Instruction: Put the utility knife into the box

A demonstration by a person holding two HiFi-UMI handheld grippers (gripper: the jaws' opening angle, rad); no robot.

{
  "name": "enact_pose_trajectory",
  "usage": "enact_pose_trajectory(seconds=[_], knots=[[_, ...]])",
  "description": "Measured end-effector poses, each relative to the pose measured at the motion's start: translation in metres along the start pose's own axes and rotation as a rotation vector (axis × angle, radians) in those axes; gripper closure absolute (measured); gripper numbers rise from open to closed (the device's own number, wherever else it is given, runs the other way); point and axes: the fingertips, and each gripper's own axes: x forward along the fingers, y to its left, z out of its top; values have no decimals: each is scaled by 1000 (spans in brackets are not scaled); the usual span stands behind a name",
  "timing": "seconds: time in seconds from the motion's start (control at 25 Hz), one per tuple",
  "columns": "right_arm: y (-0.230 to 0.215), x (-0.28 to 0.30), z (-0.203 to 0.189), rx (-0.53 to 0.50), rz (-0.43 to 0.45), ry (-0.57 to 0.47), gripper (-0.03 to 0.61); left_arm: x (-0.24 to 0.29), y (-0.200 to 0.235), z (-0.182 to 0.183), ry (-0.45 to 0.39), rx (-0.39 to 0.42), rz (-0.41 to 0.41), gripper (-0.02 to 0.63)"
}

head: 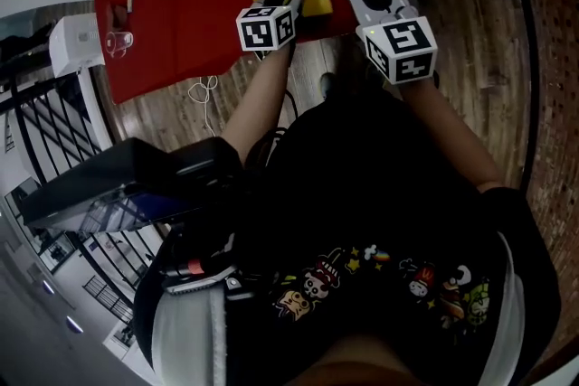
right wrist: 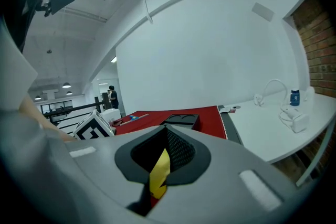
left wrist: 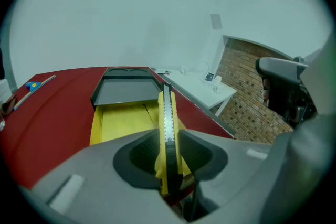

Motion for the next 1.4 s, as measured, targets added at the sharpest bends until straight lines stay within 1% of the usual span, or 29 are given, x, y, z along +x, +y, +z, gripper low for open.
enact_pose_trajectory(seconds=[0.08,0.24,0.4,0.48,0.72,0.92,1.12,1.4], knots=[[-3,3,-2,7,2,9,555,7,9,-3,31,16,14,399],[-15,5,-10,29,-1,22,555,24,22,-11,76,-15,21,399],[-27,7,-6,36,-6,22,555,41,21,-24,160,-17,-9,399],[-32,9,-3,40,-11,21,555,46,22,-28,190,-15,-10,399],[-40,13,-2,54,-16,19,555,57,21,-36,262,56,-2,399],[-47,16,-6,69,-15,17,555,65,19,-46,337,118,31,399],[-48,23,-9,82,-13,20,555,70,24,-49,375,143,30,399],[-50,30,-2,98,-9,18,555,70,25,-46,398,129,23,398]])
